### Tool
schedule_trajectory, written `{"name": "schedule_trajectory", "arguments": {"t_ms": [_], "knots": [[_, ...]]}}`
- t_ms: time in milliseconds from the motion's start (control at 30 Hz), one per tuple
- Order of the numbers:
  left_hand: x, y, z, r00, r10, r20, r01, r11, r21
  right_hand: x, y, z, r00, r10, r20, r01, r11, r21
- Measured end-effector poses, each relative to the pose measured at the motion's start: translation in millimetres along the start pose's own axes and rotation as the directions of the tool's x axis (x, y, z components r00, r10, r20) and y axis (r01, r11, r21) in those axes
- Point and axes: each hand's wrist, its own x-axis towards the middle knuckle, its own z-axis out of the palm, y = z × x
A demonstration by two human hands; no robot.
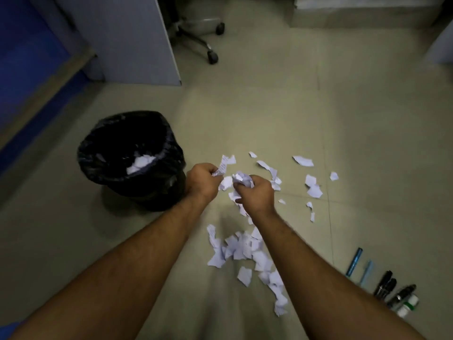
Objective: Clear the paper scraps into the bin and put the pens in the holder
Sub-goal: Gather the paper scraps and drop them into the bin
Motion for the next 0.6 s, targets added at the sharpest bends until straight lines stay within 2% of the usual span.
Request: {"name": "schedule_trajectory", "arguments": {"t_ms": [167,267,367,467,600], "knots": [[27,19,-100,0.984,0.047,-0.17,-0.052,0.998,-0.026,-9,-87,74,0.989,-0.129,0.068,0.125,0.991,0.056],[46,8,-152,0.968,0.041,-0.249,-0.049,0.998,-0.027,-13,-123,129,0.969,-0.225,0.1,0.229,0.973,-0.033],[65,-31,-192,0.948,-0.019,-0.317,-0.002,0.998,-0.063,-21,-141,176,0.941,-0.289,0.179,0.316,0.937,-0.149],[84,-74,-205,0.938,-0.094,-0.334,0.058,0.991,-0.118,-19,-147,211,0.913,-0.298,0.278,0.389,0.839,-0.379],[92,-90,-197,0.957,-0.07,-0.282,0.037,0.992,-0.121,-10,-145,233,0.877,-0.259,0.405,0.468,0.653,-0.595]]}}
